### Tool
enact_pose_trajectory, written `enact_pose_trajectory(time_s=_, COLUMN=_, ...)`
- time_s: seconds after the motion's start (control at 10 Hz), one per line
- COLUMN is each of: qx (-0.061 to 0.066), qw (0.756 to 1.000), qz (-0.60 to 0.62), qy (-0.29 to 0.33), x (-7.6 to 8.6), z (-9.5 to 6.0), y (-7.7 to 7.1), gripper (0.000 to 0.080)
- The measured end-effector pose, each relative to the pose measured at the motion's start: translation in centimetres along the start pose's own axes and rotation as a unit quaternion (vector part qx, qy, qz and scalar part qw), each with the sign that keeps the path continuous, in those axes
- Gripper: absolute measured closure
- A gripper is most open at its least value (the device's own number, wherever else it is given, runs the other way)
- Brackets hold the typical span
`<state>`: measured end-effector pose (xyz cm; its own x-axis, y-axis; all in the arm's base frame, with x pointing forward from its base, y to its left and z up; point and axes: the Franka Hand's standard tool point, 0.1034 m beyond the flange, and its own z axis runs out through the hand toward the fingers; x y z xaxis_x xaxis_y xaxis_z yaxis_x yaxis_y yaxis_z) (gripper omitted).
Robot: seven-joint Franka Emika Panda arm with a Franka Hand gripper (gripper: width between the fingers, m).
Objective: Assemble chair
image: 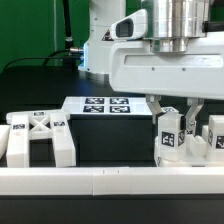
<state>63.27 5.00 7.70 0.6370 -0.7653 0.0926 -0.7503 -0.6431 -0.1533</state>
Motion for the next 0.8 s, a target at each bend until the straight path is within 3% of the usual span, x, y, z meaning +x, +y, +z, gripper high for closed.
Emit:
enact_pose_trajectory(time_s=0.4, qx=0.002, qw=0.994, qz=0.110, qy=-0.004, x=0.16, z=-0.04, y=0.06, gripper=0.0512)
enact_pose_trajectory(time_s=0.6, qx=0.002, qw=0.997, qz=0.078, qy=-0.004, x=0.13, z=-0.02, y=0.07, gripper=0.0512)
enact_pose_trajectory(time_s=0.8, qx=0.001, qw=1.000, qz=0.011, qy=-0.004, x=0.15, z=-0.07, y=-0.01, gripper=0.0228)
